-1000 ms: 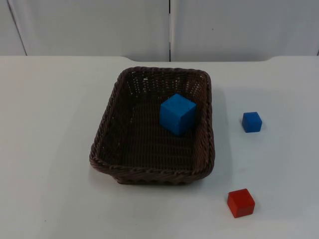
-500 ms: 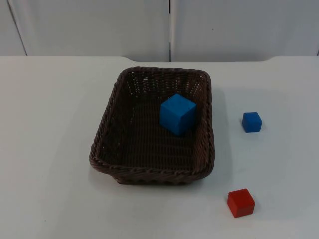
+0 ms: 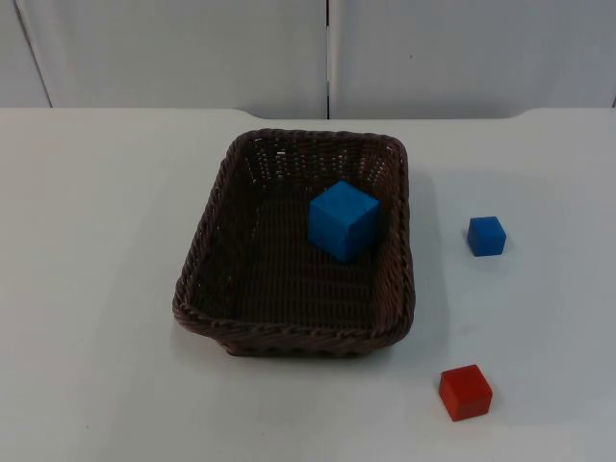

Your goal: Pick up the basket with the left hand and place the largest block into the basket with the right hand.

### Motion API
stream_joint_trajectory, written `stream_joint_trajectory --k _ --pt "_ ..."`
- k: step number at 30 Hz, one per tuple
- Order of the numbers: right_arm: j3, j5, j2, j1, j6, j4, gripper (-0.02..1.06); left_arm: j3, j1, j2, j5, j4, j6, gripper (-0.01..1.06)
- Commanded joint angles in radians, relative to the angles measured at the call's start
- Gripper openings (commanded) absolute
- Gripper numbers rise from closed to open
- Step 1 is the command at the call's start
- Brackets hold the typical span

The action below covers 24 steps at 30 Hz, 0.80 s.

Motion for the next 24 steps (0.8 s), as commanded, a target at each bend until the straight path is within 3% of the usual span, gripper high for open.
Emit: stream_joint_trajectory --k 1,24 --pt "0.001 -0.006 -0.002 0.004 0.003 0.003 1.05 0.004 -0.001 -0.004 -0.009 -0.011 0.0 1.05" --pt "0.001 -0.006 -0.002 0.004 0.003 0.003 1.05 0.004 0.013 -0.004 -0.009 -0.011 0.0 1.05"
